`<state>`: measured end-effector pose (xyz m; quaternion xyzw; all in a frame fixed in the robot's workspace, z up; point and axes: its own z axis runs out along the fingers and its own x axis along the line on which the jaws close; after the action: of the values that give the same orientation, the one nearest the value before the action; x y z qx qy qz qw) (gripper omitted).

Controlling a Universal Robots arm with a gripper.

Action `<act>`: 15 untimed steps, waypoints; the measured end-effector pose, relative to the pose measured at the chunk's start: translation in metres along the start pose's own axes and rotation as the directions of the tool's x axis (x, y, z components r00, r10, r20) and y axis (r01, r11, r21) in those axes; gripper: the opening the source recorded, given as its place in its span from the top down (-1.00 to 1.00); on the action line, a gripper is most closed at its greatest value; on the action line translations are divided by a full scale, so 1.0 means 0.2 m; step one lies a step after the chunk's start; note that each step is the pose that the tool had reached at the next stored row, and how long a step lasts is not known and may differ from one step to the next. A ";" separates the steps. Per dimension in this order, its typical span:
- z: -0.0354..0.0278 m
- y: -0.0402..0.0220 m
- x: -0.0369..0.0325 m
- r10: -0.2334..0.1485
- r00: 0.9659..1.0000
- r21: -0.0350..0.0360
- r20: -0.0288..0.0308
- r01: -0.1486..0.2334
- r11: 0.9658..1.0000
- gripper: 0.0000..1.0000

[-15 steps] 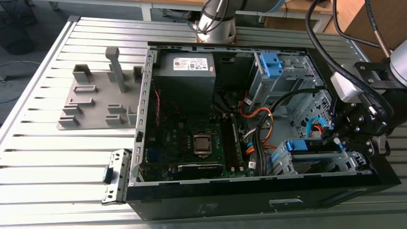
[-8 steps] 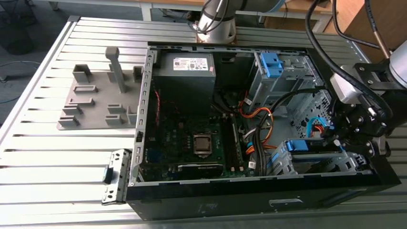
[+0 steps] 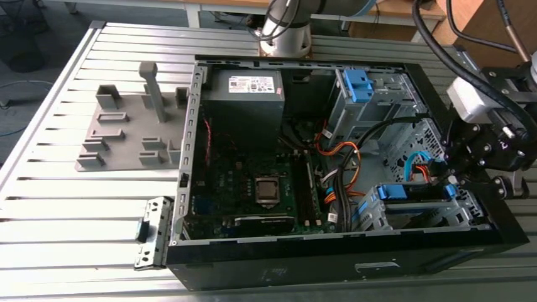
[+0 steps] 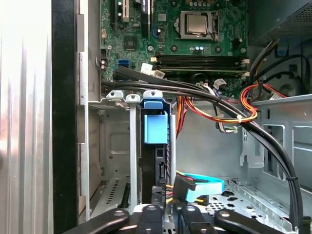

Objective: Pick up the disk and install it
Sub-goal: 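Insert the first disk wire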

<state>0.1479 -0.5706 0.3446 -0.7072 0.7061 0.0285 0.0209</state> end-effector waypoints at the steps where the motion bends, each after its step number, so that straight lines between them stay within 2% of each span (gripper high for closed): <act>1: 0.000 -0.002 0.000 0.000 1.000 -0.002 0.000 0.000 1.000 0.55; 2: 0.001 -0.006 0.000 0.000 1.000 -0.005 0.000 0.000 1.000 0.68; 3: 0.003 -0.012 0.000 0.001 1.000 -0.009 0.000 -0.001 1.000 0.68; 4: 0.006 -0.021 0.000 0.001 1.000 -0.014 0.001 -0.001 1.000 0.79; 7: 0.009 -0.047 0.001 0.002 1.000 -0.027 0.001 -0.002 1.000 0.79; 10: 0.005 -0.062 0.000 0.002 1.000 -0.030 0.002 -0.002 1.000 0.79; 13: -0.016 -0.070 -0.001 0.002 1.000 -0.033 0.004 -0.002 0.999 0.79; 15: -0.022 -0.083 -0.001 0.003 1.000 -0.037 0.004 -0.003 0.999 0.79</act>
<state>0.1646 -0.5707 0.3489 -0.7065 0.7064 0.0431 0.0091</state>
